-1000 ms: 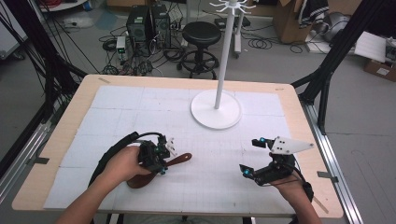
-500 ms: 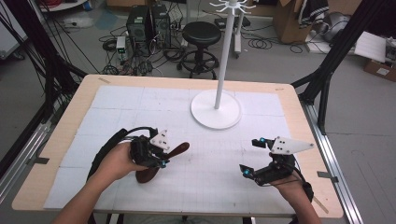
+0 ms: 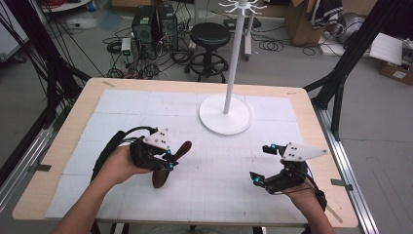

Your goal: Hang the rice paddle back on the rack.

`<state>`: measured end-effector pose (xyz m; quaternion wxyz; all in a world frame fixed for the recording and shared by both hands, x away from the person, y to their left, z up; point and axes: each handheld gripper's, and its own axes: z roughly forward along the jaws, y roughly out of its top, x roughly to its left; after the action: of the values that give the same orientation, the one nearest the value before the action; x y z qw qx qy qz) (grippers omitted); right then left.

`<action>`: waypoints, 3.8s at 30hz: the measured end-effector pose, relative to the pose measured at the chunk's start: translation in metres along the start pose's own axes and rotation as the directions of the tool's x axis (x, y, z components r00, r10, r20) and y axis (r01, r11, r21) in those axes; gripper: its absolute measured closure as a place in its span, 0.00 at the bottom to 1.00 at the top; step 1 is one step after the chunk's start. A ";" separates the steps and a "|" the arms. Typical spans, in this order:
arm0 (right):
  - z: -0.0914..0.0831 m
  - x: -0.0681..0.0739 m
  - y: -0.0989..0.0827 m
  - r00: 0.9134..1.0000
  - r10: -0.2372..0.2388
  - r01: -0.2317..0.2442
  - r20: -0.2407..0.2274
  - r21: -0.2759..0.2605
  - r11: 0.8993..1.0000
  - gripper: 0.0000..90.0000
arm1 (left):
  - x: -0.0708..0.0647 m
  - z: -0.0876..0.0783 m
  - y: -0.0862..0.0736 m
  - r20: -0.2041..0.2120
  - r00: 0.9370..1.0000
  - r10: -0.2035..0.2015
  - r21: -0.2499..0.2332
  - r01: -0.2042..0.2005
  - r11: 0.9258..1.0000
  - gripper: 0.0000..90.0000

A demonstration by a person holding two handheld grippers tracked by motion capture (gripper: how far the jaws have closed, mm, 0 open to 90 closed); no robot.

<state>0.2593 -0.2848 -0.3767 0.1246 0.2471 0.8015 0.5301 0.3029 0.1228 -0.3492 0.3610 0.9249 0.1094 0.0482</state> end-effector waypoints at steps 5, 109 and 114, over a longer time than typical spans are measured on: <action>0.000 0.000 0.000 1.000 0.000 0.000 0.000 0.001 1.000 0.01 | 0.003 -0.006 -0.001 -0.002 1.000 -0.018 -0.050 0.017 0.999 0.85; 0.001 0.001 0.000 1.000 0.002 -0.003 -0.017 -0.004 1.000 0.01 | 0.124 -0.081 0.154 0.036 0.994 -0.100 -0.301 0.106 0.948 0.86; 0.002 0.001 0.000 1.000 0.001 -0.001 -0.017 -0.005 1.000 0.01 | 0.128 -0.081 0.162 0.038 0.995 -0.094 -0.307 0.101 0.946 0.86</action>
<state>0.2595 -0.2831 -0.3775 0.1182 0.2429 0.8010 0.5343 0.4411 0.0907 -0.1784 0.5042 0.8511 0.1419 0.0362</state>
